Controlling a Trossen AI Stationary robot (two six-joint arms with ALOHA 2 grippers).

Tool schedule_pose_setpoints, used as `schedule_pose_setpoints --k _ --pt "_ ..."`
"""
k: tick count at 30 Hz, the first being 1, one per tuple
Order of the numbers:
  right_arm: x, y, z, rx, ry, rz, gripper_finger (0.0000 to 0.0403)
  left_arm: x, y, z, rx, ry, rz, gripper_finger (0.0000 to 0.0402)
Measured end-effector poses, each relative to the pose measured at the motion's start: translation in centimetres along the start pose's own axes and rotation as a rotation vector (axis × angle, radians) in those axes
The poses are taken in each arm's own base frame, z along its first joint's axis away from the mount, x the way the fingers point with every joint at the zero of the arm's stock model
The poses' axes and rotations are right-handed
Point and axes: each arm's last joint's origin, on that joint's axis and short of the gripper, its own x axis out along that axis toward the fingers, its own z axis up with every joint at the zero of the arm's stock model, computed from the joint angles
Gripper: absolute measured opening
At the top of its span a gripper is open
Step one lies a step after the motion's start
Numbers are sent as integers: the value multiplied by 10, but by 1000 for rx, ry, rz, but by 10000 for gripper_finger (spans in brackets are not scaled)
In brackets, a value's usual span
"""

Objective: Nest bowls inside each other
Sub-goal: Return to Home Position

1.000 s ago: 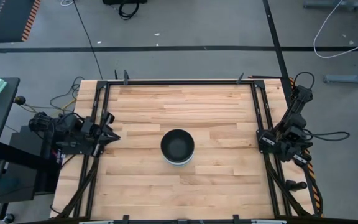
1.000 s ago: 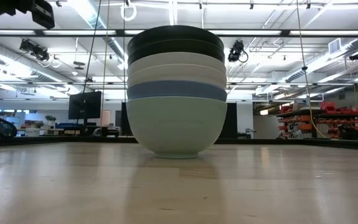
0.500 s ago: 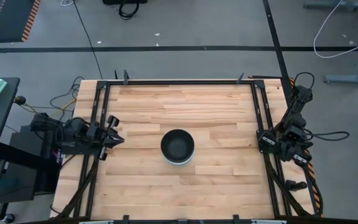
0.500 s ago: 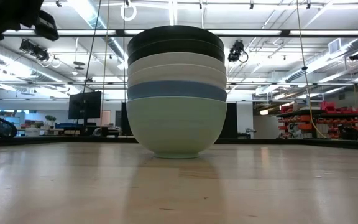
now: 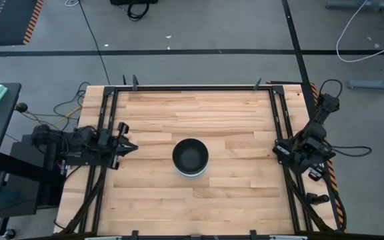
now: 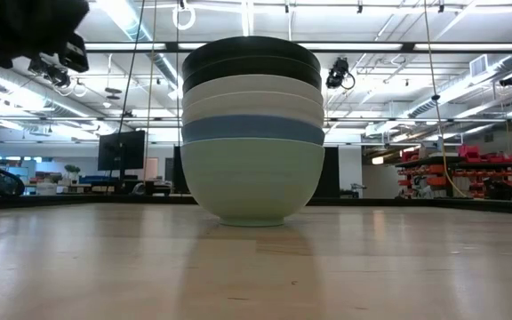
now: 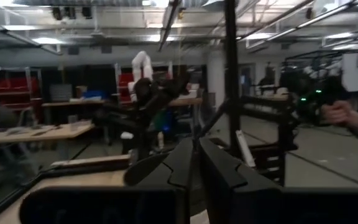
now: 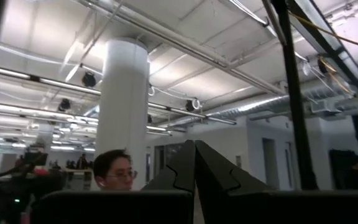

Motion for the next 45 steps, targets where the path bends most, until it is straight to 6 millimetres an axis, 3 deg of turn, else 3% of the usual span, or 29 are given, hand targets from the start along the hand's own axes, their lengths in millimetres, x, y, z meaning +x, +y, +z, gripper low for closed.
schedule_pose_setpoints --k 28,35,45 --pt "-24 -58 -28 -107 373 -557 17 -6 31 -21 21 221 324 29" --pt "-32 -64 -33 -105 449 -636 17 -7 33 -23 22 247 348 25" --pt "-33 -67 -29 -153 424 -658 17 -7 33 -24 16 255 349 35"
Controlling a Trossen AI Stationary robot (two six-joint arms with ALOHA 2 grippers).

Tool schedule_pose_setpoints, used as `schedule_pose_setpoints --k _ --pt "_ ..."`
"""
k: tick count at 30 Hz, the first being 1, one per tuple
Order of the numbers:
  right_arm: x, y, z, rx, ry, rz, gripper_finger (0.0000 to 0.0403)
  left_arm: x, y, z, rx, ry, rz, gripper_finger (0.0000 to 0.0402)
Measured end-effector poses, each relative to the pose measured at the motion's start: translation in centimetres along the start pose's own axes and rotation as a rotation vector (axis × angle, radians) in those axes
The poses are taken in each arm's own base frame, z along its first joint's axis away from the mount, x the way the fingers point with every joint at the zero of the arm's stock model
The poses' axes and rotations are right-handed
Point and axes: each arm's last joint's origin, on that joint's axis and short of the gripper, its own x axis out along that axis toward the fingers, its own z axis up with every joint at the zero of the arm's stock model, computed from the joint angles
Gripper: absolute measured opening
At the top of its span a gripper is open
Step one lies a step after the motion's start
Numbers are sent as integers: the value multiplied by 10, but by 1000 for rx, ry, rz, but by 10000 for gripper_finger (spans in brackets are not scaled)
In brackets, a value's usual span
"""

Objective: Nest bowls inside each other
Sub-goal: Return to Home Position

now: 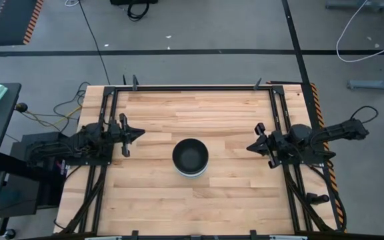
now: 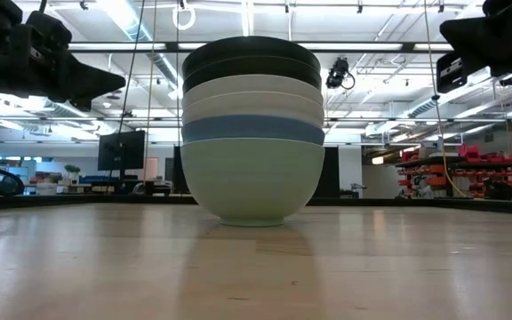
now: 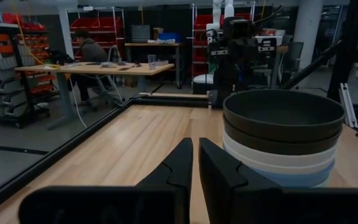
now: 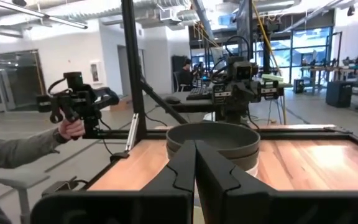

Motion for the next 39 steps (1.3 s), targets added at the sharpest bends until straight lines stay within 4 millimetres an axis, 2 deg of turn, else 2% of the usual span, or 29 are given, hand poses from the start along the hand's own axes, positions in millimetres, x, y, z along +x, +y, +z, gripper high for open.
schedule_pose_setpoints --k 6,19,29,39 --pt "0 0 -1 -36 6 0 17 0 0 0 6 3 0 25" --pt "-1 -1 -15 -64 152 -5 17 0 0 -2 16 19 0 36" --pt "-3 -2 -24 -57 256 -9 17 0 0 -2 74 19 0 23" --pt "-4 -2 -26 -80 277 -7 17 0 0 0 77 -1 3 36"
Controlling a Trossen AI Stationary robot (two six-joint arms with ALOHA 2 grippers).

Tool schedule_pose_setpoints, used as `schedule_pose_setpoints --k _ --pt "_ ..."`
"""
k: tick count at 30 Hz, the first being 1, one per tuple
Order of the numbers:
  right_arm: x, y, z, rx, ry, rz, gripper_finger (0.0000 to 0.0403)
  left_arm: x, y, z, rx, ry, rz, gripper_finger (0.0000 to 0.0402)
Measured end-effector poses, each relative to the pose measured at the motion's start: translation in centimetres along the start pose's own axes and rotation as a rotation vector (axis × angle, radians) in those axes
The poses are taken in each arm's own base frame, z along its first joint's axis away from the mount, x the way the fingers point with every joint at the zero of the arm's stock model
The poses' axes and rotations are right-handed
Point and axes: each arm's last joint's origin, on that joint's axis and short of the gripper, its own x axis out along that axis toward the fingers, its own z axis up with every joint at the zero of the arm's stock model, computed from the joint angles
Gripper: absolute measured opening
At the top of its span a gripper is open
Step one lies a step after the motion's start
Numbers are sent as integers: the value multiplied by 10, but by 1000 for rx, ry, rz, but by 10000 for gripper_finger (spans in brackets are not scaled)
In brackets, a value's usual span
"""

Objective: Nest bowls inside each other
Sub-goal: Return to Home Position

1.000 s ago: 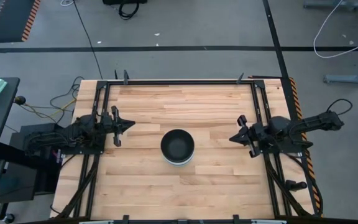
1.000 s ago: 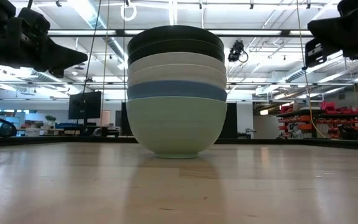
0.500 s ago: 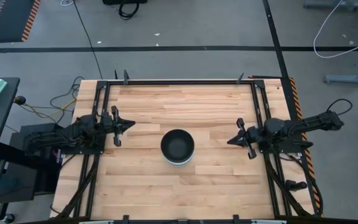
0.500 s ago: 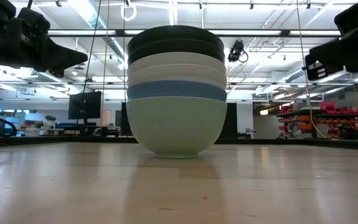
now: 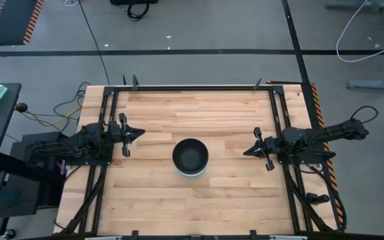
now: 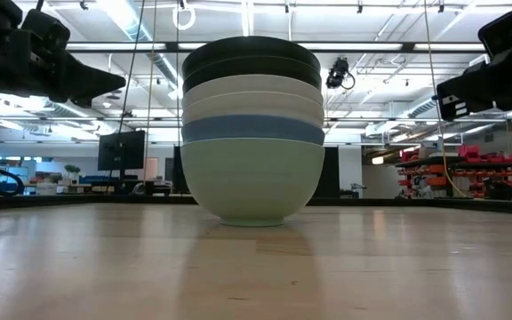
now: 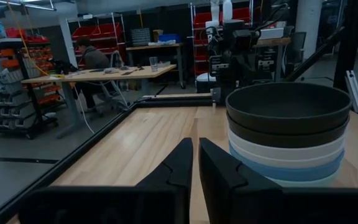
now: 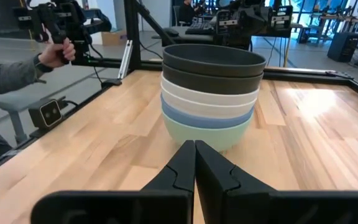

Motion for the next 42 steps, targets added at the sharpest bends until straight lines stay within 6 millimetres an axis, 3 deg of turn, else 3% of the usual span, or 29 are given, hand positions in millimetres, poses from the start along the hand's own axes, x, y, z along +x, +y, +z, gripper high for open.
schedule_pose_setpoints --k 8,12,26,38,42 --pt "0 0 1 48 -12 -1 17 0 0 0 -1 -3 1 25" --pt "-1 -2 12 93 -125 -9 17 0 0 0 12 -2 1 24" --pt "-11 -6 22 91 -260 -14 17 0 0 -2 9 19 -5 28" --pt "-12 -7 21 86 -252 -26 17 0 0 -2 10 22 -5 34" --pt "-11 -9 14 66 -178 -88 17 0 0 -2 10 22 -5 35"
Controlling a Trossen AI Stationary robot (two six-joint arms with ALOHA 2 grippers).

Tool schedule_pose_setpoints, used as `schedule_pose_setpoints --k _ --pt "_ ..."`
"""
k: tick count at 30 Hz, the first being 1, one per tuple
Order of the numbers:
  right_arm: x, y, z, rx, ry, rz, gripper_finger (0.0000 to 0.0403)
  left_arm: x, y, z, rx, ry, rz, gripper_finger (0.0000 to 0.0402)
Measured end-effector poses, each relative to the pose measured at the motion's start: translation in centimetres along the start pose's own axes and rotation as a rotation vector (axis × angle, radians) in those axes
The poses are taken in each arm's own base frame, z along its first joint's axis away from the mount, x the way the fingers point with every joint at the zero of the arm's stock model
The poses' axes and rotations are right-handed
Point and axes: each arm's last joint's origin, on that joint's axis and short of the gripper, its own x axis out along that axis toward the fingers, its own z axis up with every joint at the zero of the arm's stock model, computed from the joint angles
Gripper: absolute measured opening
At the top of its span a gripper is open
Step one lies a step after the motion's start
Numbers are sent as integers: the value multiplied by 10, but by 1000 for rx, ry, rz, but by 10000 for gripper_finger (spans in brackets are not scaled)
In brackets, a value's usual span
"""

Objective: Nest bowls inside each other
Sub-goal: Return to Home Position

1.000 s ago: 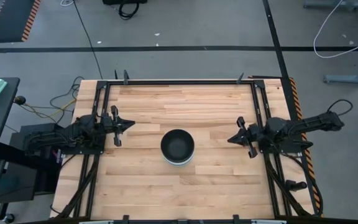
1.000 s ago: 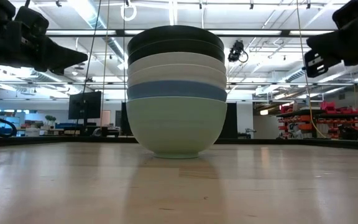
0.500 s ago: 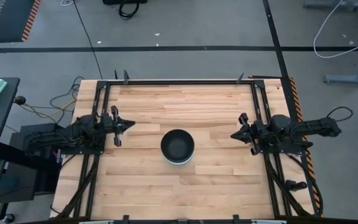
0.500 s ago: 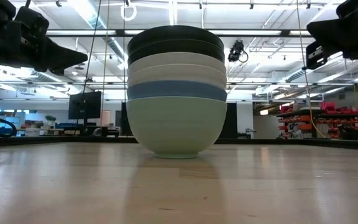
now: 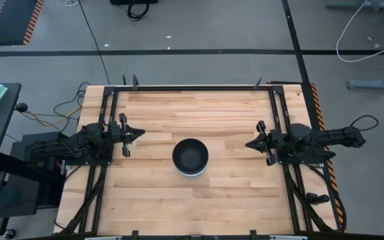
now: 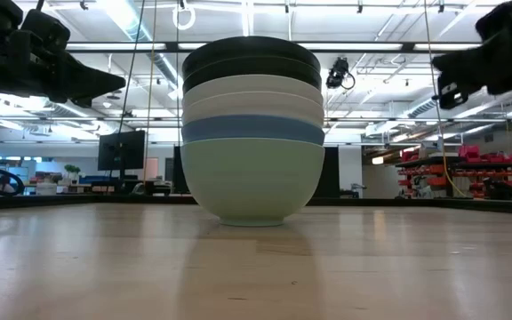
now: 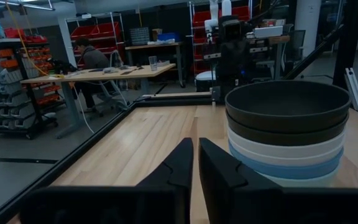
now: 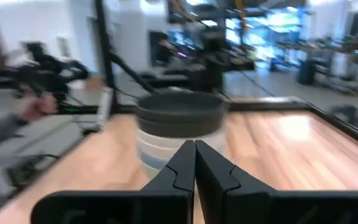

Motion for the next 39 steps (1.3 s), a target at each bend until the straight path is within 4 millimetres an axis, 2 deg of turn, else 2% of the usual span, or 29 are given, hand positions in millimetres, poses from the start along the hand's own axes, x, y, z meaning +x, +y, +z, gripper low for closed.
schedule_pose_setpoints --k 5,20,31,39 --pt "0 -3 -4 -8 41 -91 17 0 0 0 0 1 0 27" --pt "0 -2 -5 -104 53 -63 17 0 0 2 -2 -27 7 36" --pt "2 -2 -7 -88 75 -63 17 0 0 4 -3 -45 8 23" --pt "2 -2 -7 -88 75 -63 17 0 0 4 -3 -47 5 34"
